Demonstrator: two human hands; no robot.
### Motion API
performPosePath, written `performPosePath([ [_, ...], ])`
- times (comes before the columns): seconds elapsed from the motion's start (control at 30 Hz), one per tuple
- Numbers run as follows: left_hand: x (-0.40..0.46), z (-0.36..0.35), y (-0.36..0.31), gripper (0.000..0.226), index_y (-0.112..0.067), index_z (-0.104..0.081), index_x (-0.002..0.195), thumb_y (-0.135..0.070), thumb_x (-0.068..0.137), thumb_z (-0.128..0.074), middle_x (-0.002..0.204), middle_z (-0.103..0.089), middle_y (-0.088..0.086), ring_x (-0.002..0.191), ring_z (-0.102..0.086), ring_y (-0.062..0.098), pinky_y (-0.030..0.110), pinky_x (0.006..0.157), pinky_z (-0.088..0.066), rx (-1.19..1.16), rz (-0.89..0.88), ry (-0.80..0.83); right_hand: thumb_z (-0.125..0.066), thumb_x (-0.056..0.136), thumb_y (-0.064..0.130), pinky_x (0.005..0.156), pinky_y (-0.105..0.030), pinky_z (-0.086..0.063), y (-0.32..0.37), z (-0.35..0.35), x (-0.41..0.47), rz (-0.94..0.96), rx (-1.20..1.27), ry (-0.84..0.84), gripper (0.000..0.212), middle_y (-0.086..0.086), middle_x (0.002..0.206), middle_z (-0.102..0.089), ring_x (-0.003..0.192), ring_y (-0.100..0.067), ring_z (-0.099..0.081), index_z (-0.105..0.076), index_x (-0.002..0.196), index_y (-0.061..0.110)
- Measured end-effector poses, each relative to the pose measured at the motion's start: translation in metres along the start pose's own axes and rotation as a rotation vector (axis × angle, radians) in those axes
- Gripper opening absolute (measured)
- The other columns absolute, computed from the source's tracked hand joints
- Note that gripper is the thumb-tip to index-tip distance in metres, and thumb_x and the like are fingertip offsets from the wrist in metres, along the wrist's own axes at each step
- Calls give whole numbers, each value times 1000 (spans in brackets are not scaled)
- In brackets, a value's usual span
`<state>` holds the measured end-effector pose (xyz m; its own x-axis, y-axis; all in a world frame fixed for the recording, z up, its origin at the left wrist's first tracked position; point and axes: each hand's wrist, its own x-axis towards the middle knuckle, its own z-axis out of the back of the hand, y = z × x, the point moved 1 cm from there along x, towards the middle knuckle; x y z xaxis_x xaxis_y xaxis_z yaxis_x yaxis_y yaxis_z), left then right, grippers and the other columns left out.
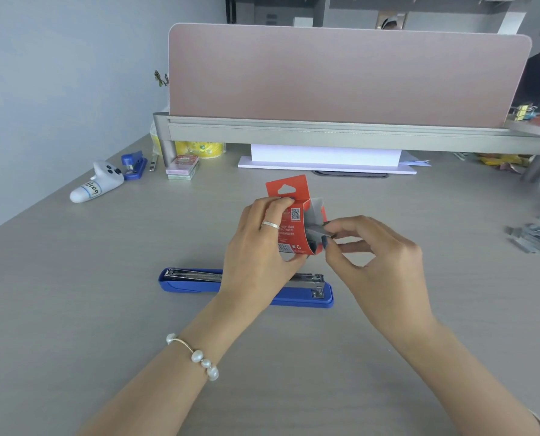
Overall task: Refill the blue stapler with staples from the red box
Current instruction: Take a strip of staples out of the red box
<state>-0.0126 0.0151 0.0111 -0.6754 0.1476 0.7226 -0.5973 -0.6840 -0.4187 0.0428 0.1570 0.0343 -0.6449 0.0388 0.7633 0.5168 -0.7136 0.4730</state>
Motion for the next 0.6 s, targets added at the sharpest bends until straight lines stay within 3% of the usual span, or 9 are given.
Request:
performPosePath([
  [0.13, -1, 0, -4, 73, -13, -50, 123, -30, 60, -84, 119, -57, 9, 110, -53, 25, 34, 81, -50, -12, 13, 11, -65, 73, 3, 69, -26, -51, -3, -1, 0, 10, -36, -6, 17, -2, 81, -71, 72, -11, -60, -68, 87, 13],
  [0.37, -6, -3, -14, 75, -19, -50, 122, -37, 58, -84, 115, -56, 2, 108, -53, 18, 33, 82, -52, -98, 73, 70, -58, 78, 12, 56, -36, -54, -3, 1, 13, 75, -131, 34, 14, -2, 76, -69, 69, -18, -59, -65, 90, 11],
  [0.6, -4, -3, -10, 73, -22, -52, 118, -38, 55, -85, 109, -55, -2, 101, -55, 16, 31, 80, -50, -161, 149, 106, -67, 71, 11, 57, -26, -53, 3, 9, 32, 45, -153, 167, 20, 3, 69, -69, 61, -10, -65, -60, 89, 17],
])
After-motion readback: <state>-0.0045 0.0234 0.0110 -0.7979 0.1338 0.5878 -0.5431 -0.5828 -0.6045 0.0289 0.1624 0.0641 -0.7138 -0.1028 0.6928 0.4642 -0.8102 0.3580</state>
